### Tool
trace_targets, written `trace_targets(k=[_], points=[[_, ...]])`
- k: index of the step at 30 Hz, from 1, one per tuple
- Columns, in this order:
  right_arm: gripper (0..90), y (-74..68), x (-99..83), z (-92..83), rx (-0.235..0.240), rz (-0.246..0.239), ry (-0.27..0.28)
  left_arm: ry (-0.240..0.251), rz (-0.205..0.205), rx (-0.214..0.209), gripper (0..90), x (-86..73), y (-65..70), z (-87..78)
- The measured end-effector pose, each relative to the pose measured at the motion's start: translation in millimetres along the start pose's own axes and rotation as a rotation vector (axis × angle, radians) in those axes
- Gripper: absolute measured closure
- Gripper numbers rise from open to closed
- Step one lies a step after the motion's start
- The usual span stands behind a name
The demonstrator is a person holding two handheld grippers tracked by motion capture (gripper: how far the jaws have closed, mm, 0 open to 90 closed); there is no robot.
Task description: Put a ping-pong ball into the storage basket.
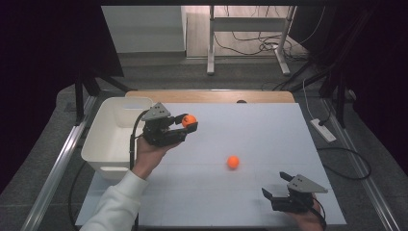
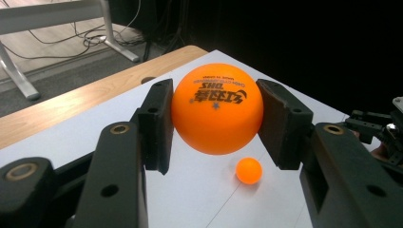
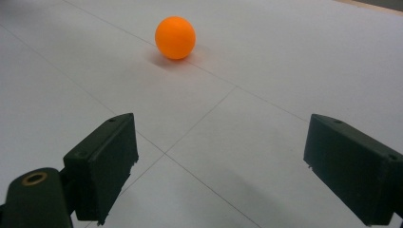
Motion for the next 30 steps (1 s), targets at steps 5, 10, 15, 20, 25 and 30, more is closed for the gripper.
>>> trace_targets(k=[5,10,15,20,25,30], points=[[10.7,0.1,-0.1,-0.1,0.0,0.0,0.001,0.003,0.002,0.011,50.3,1.5,-3.4,-4.2],[10.7,0.4,-0.6,-0.1,0.002,-0.001,-0.004,0.021,0.005,0.017,50.4,2.6,-6.7,-9.8],[10.6,0.2,-0.3,-0.1,0.0,0.001,-0.001,0.027,0.0,0.032,50.3,3.4,-12.4,-14.8],[10.7,0.2,-0.4,0.1,0.001,0.0,-0.002,0.032,-0.007,0.043,50.3,3.5,-16.5,-18.2],[10.7,0.1,-0.3,0.3,0.001,-0.001,-0.004,0.038,-0.014,0.052,50.4,4.2,-21.0,-21.4],[10.7,0.0,-0.3,0.4,0.001,-0.002,-0.004,0.044,-0.022,0.072,50.3,4.8,-25.8,-25.1]])
Point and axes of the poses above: each handheld gripper's, and its own axes: z roughly forward along the jaws, x roughly out of its top, y roughly to its right, the point moved 7 cm from there along z, roughly forward along the jaws, and after that the axes turned 15 degrees about -z, right-handed, at the moved point
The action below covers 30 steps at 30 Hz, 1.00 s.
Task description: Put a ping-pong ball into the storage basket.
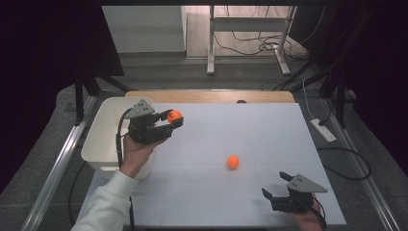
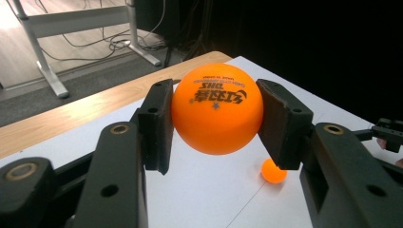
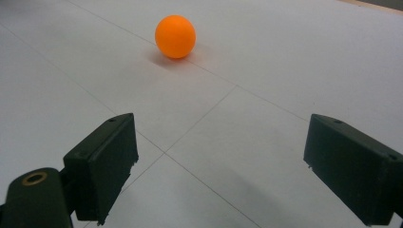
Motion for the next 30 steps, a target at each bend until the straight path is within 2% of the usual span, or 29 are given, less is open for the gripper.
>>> trace_targets(k=[30], points=[[10.7,0.0,0.9,0.0,-0.002,-0.001,0.006,0.019,-0.047,0.071,50.3,-1.2,-34.9,-20.9]])
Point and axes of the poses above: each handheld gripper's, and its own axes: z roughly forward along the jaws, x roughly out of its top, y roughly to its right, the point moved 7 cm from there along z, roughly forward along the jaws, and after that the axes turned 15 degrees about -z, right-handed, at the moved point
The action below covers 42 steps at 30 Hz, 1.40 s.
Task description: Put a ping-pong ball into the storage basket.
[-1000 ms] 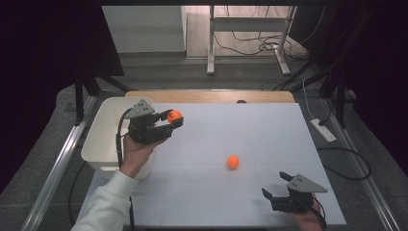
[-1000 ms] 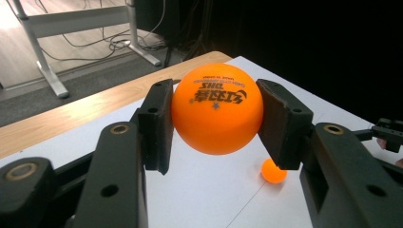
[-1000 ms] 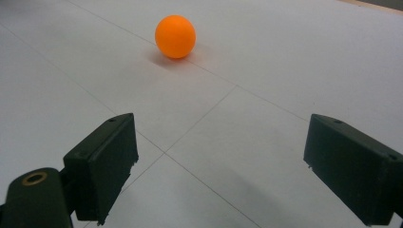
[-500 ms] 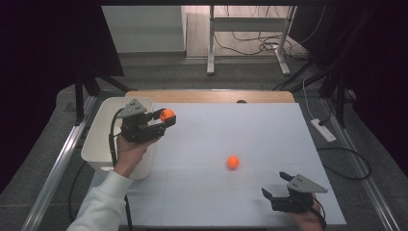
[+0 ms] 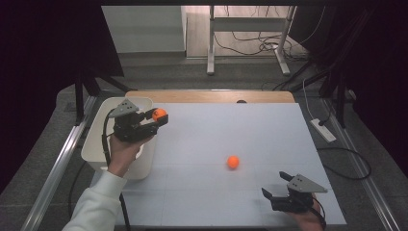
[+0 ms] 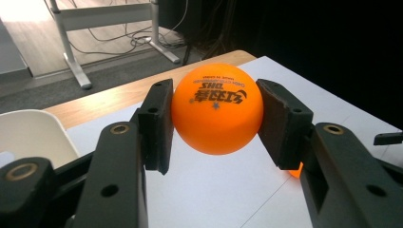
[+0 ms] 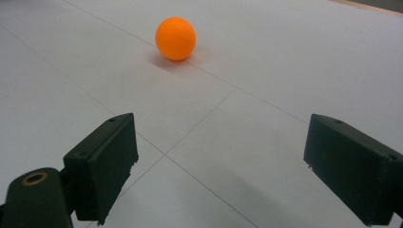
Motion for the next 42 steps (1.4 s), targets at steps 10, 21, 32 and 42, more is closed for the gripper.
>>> trace_targets(k=[10,21,32,42], points=[[10.7,0.1,-0.2,0.0,-0.002,-0.001,-0.003,0.008,-0.017,0.027,50.3,0.8,-12.1,-4.1],[10.7,-0.1,0.6,0.9,0.004,0.0,0.003,0.018,-0.038,0.06,50.4,2.7,-24.4,-10.5],[10.7,-0.1,0.3,1.4,0.003,0.0,0.0,0.024,-0.051,0.086,50.3,5.9,-35.9,-14.0],[10.7,-0.1,0.1,1.9,0.003,0.004,-0.001,0.032,-0.071,0.118,50.4,8.9,-49.1,-16.3]])
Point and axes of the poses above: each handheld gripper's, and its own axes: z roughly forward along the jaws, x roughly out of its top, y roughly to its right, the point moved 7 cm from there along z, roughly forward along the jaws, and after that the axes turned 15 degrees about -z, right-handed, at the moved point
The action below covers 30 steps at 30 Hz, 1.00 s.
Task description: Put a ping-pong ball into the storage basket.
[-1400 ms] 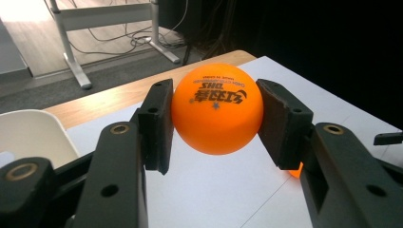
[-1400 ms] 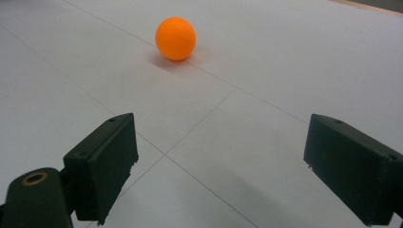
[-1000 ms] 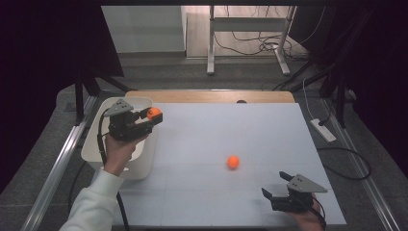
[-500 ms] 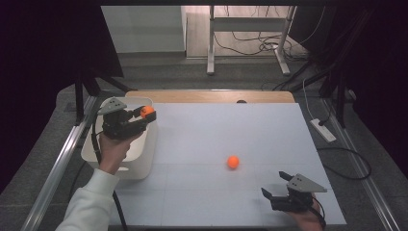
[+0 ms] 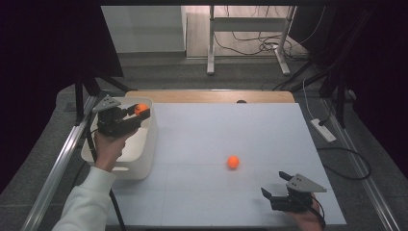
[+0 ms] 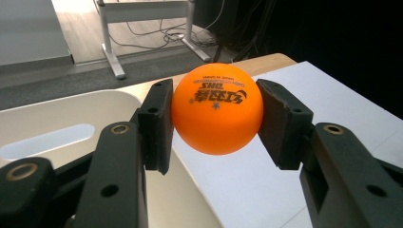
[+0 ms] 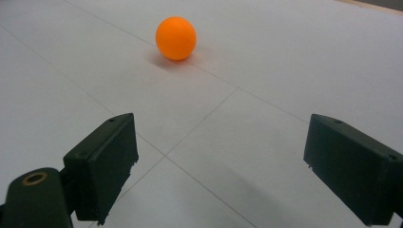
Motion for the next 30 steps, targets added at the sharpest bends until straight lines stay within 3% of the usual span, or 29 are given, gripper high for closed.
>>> trace_targets(k=[30], points=[[10.7,0.5,-0.6,0.1,-0.001,-0.003,-0.002,0.009,-0.057,0.108,50.4,5.8,-46.3,-7.3]])
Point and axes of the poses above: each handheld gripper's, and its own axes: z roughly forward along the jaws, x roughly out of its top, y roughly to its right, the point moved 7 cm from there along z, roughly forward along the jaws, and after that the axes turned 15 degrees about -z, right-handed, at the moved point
